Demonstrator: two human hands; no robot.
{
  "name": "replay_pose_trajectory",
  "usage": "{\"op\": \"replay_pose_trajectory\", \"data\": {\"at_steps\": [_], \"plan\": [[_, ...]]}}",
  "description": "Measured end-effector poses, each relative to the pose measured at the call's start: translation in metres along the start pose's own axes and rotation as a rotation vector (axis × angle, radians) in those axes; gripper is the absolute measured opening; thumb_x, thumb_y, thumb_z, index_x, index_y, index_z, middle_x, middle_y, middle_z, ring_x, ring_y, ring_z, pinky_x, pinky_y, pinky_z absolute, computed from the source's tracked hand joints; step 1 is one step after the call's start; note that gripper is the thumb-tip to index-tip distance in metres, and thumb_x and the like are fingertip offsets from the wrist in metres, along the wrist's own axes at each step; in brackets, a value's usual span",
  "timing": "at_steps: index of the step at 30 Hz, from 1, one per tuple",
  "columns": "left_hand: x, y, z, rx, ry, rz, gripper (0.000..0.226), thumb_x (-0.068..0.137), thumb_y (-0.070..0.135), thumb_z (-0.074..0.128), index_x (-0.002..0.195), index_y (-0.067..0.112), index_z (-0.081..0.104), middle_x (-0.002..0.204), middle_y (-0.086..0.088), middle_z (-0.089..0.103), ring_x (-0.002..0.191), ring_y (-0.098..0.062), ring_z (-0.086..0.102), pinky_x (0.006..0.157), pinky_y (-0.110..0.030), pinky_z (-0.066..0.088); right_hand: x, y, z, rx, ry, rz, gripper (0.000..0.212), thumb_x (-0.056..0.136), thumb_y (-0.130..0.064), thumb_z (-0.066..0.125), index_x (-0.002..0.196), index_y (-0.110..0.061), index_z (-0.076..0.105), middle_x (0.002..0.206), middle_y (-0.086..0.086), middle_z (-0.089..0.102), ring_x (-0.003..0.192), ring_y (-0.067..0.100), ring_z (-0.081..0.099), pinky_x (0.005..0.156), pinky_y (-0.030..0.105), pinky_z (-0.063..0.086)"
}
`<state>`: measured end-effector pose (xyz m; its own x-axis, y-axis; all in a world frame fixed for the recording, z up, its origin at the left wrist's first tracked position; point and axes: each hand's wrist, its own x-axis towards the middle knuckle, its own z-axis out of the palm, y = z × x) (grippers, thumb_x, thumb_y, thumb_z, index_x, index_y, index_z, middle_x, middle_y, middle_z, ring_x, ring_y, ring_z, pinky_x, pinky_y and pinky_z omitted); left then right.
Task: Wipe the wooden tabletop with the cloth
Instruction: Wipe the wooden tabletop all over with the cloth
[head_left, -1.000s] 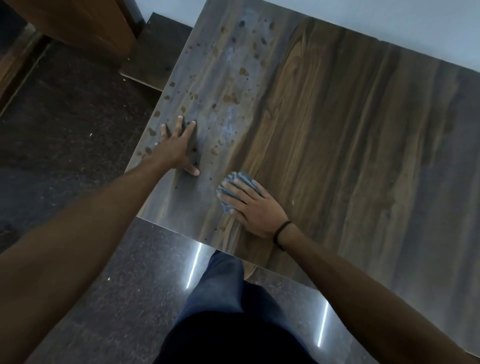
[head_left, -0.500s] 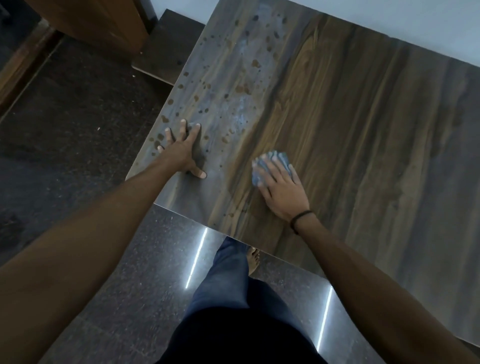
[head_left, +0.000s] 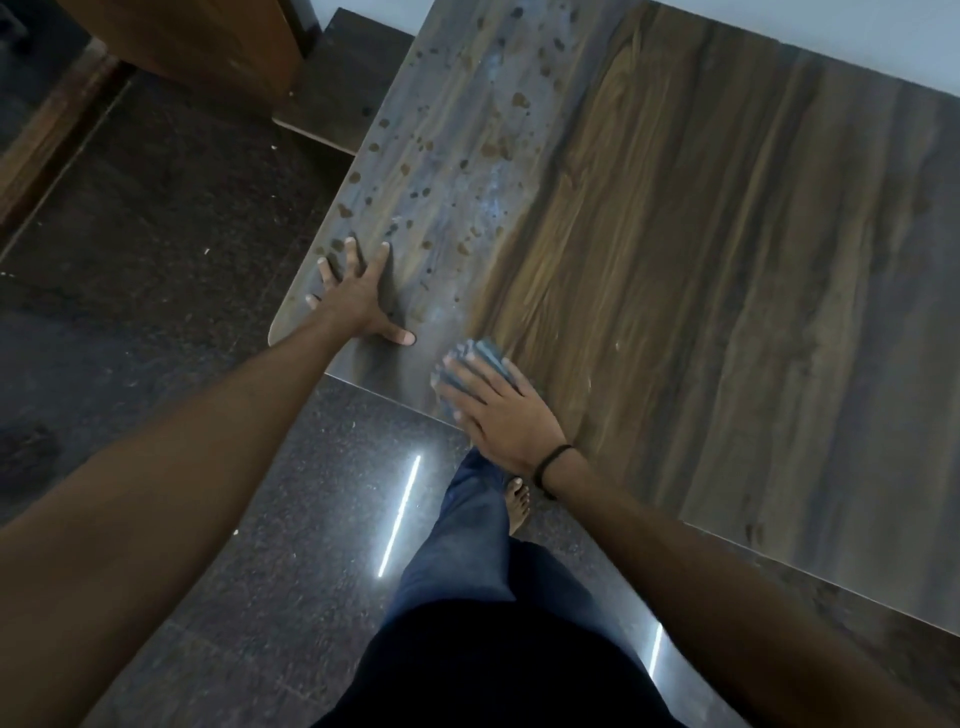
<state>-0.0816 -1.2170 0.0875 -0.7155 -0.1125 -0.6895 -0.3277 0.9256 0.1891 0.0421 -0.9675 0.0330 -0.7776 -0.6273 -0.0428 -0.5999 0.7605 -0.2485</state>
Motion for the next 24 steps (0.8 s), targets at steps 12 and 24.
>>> {"op": "replay_pose_trajectory", "data": {"at_steps": [12,24], "plan": [[0.001,-0.004,0.003,-0.031,0.041,0.014,0.145,0.056,0.047,0.094,0.155,0.047,-0.011,0.162,0.004,-0.032,0.147,-0.041,-0.025,0.110,-0.078,0.005,-0.017,0.016,-0.003,-0.022,-0.048,-0.143,0.051,0.108,-0.038,0.033,0.159,-0.037,0.026,0.169,-0.009,0.017,0.156,0.014,0.010,0.125,0.048,0.016],[0.008,-0.013,0.003,-0.027,0.024,0.043,0.145,0.056,0.050,0.093,0.155,0.045,-0.013,0.161,0.002,-0.033,0.147,-0.043,-0.025,0.110,-0.078,0.008,0.011,0.034,-0.009,-0.026,-0.098,-0.225,0.052,0.108,-0.039,0.032,0.160,-0.038,0.023,0.169,-0.009,0.017,0.156,0.015,0.012,0.124,0.050,0.019]]}}
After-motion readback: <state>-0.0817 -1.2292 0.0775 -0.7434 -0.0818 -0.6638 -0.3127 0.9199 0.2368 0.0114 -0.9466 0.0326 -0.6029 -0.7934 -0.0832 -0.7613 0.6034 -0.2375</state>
